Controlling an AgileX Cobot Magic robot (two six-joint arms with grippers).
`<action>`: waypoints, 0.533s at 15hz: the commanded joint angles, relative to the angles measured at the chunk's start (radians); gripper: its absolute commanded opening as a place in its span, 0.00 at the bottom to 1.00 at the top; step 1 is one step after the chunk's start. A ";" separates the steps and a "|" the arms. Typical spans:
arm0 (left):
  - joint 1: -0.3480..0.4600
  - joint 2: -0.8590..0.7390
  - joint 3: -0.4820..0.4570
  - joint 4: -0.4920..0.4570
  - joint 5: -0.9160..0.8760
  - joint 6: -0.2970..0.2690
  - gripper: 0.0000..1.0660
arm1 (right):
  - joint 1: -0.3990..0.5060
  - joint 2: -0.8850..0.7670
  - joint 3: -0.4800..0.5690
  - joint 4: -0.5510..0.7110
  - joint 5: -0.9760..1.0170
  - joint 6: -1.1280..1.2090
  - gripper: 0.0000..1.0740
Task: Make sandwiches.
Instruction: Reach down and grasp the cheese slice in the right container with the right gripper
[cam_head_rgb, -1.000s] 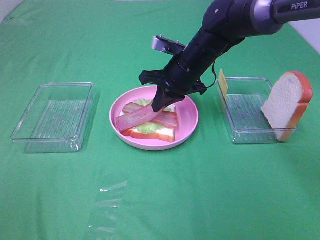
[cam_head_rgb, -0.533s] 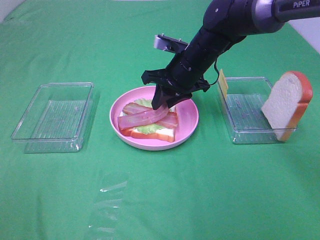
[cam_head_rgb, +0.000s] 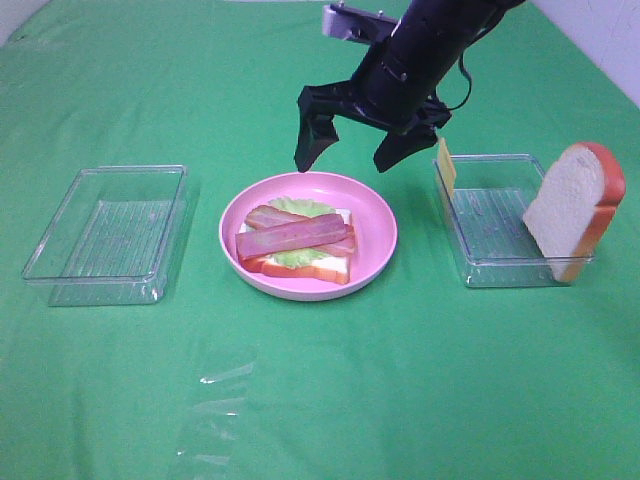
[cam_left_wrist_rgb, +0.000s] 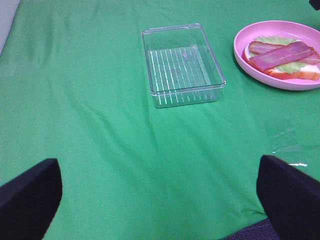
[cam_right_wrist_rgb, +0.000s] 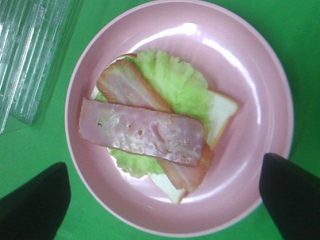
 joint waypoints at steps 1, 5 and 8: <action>0.001 -0.022 -0.001 -0.003 -0.015 -0.007 0.92 | -0.003 -0.021 -0.117 -0.191 0.136 0.171 0.92; 0.001 -0.022 -0.001 -0.003 -0.015 -0.007 0.92 | -0.018 0.029 -0.250 -0.373 0.254 0.256 0.92; 0.001 -0.022 -0.001 -0.003 -0.015 -0.007 0.92 | -0.127 0.127 -0.312 -0.285 0.289 0.281 0.91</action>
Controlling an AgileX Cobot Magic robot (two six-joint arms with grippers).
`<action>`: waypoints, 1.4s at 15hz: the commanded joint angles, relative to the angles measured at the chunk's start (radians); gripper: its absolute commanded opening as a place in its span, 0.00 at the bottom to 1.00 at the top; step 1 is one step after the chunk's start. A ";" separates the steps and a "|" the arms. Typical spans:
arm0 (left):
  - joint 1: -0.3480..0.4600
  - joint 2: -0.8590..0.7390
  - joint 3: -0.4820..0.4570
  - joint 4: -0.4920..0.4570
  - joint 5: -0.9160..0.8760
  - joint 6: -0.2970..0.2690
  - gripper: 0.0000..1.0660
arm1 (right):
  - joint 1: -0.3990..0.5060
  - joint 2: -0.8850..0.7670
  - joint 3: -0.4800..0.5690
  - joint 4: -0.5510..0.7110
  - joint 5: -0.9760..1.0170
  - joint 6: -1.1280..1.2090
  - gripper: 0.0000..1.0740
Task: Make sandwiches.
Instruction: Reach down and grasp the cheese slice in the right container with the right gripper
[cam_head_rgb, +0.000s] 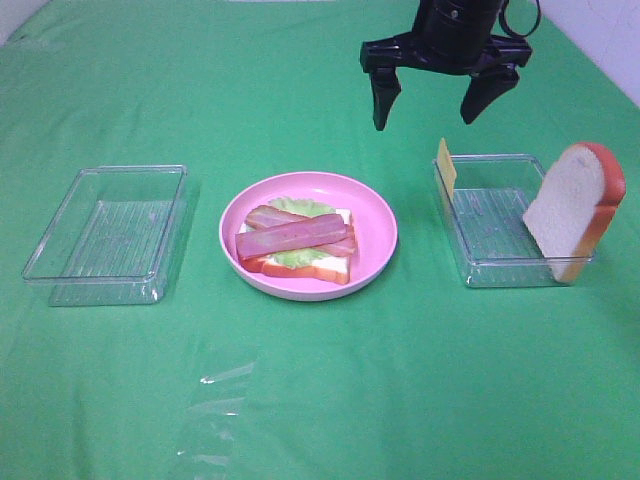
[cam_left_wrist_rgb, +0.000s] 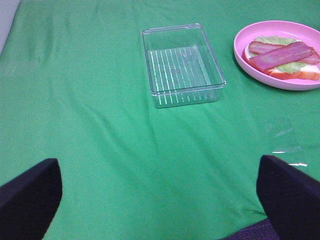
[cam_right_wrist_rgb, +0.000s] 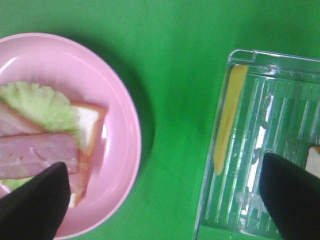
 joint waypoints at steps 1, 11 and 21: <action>0.001 -0.022 -0.001 -0.003 -0.015 -0.007 0.92 | -0.065 0.054 -0.018 0.056 0.000 0.018 0.91; 0.001 -0.022 -0.001 -0.003 -0.015 -0.006 0.92 | -0.117 0.161 -0.024 0.086 -0.057 0.025 0.90; 0.001 -0.022 -0.001 -0.003 -0.015 -0.006 0.92 | -0.117 0.185 -0.024 0.078 -0.057 0.044 0.55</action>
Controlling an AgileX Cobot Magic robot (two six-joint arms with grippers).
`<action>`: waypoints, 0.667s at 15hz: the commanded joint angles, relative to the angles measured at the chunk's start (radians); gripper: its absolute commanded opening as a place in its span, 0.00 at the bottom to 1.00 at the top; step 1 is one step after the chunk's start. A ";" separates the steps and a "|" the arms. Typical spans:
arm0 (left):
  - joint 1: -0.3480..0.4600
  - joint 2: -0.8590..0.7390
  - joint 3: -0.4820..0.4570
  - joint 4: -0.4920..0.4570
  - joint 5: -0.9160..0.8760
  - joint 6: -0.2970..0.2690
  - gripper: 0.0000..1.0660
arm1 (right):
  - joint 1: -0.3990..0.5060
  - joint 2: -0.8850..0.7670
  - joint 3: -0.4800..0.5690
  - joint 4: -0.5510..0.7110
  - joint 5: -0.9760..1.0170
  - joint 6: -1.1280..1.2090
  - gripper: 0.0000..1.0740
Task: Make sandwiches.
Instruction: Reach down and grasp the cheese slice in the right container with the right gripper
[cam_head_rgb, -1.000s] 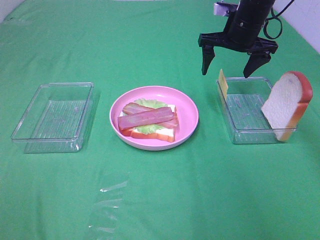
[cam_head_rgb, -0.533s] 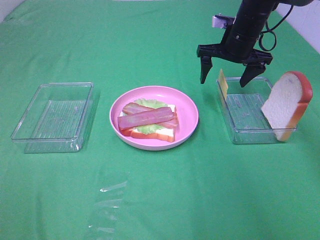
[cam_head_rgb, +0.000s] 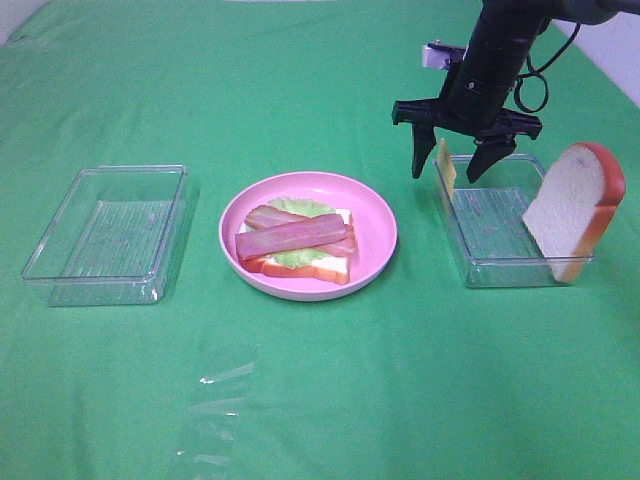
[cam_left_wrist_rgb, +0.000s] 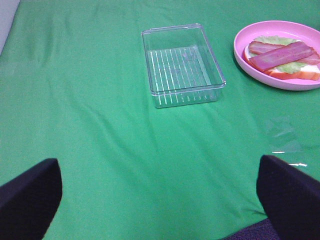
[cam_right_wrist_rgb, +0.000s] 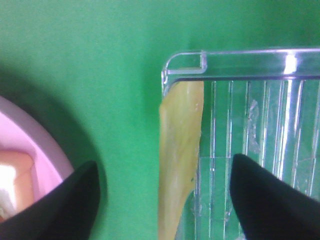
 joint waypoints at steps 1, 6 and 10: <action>0.001 -0.022 -0.001 -0.003 -0.015 -0.006 0.92 | -0.003 0.002 -0.003 -0.008 -0.002 0.013 0.50; 0.001 -0.022 -0.001 -0.003 -0.015 -0.006 0.92 | -0.003 0.001 -0.003 -0.014 0.002 0.012 0.46; 0.001 -0.022 -0.001 -0.003 -0.015 -0.006 0.92 | -0.003 0.001 -0.003 -0.017 0.002 0.012 0.32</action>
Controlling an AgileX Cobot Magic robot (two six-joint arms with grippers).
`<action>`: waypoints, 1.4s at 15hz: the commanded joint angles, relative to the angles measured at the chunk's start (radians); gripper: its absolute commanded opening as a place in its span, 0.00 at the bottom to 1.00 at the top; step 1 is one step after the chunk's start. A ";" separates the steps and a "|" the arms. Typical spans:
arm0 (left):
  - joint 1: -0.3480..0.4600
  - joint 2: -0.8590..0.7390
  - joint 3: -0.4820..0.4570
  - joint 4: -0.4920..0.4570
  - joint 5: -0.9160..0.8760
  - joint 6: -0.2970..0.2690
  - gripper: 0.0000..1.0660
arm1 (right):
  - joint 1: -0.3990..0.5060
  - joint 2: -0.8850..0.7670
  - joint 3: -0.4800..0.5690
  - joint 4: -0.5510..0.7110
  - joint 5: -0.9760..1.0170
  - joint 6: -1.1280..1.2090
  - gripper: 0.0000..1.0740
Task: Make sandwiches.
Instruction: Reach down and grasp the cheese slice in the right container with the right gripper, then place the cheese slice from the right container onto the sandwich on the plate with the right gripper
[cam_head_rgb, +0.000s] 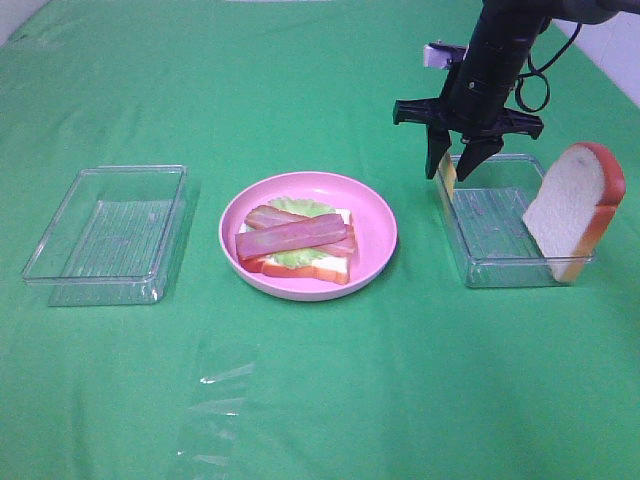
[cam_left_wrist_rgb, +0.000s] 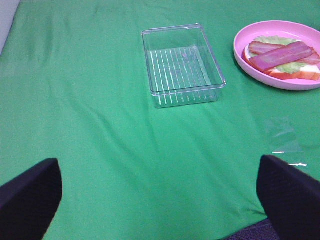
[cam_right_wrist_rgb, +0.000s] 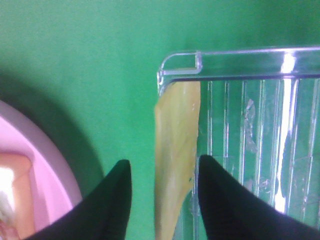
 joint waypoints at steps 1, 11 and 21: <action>0.001 -0.022 -0.001 -0.003 -0.015 -0.006 0.92 | -0.003 0.001 -0.003 -0.009 0.002 0.002 0.27; 0.001 -0.022 -0.001 -0.003 -0.015 -0.006 0.92 | -0.003 -0.009 -0.003 -0.008 0.012 0.003 0.00; 0.001 -0.022 -0.001 -0.003 -0.015 -0.006 0.92 | 0.000 -0.150 0.000 0.038 0.101 -0.016 0.00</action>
